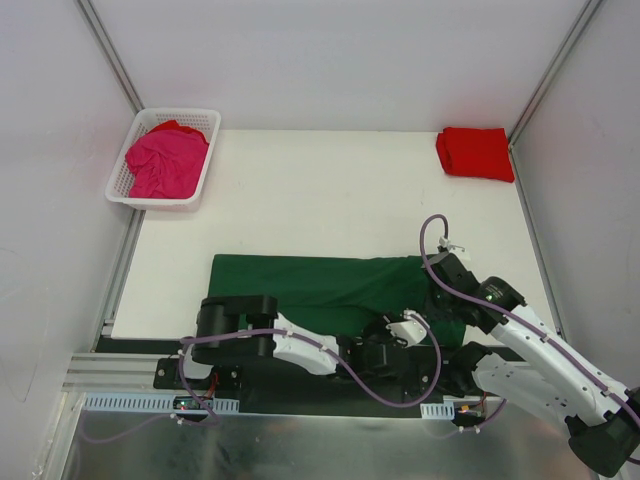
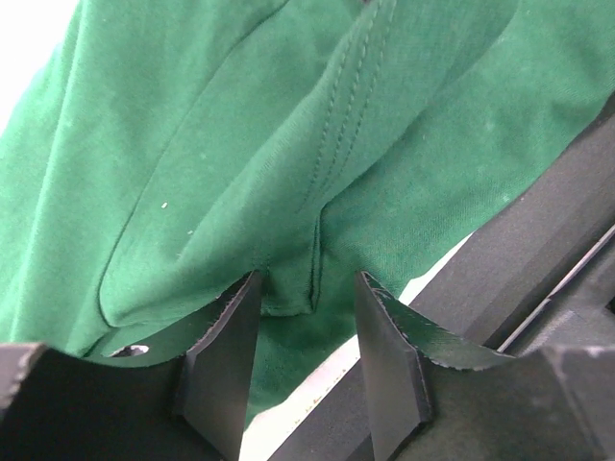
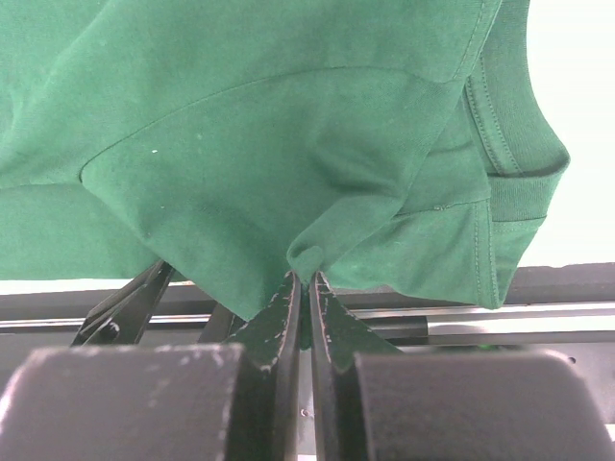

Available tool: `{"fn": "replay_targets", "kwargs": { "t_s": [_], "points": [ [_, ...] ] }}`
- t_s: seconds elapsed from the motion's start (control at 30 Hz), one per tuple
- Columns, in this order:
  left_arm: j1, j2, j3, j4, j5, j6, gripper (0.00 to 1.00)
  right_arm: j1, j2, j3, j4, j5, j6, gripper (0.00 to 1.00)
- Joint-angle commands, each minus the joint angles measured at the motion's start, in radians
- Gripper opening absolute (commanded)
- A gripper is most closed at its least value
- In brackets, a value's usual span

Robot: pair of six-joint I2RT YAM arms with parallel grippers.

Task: Fold and stack the t-shirts
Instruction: Fold the other side of the tshirt into a rectangle

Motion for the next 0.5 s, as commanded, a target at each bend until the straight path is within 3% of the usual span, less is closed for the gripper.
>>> {"fn": "replay_targets", "kwargs": {
  "t_s": [0.0, 0.13, 0.27, 0.47],
  "points": [
    [-0.008, 0.015, 0.025, 0.025, -0.014, -0.011, 0.42, 0.006, -0.012, -0.002, -0.025, 0.021, -0.004, 0.05],
    [-0.008, 0.02, 0.025, 0.025, -0.016, -0.008, 0.36, 0.006, -0.013, -0.004, -0.025, 0.023, -0.004, 0.05],
    [-0.008, 0.017, 0.024, 0.025, -0.013, -0.001, 0.13, 0.007, -0.018, -0.005, -0.026, 0.023, -0.003, 0.05],
    [-0.008, -0.009, 0.011, 0.025, -0.011, 0.005, 0.04, 0.006, -0.016, -0.007, -0.025, 0.025, -0.001, 0.05]
  ]
}}
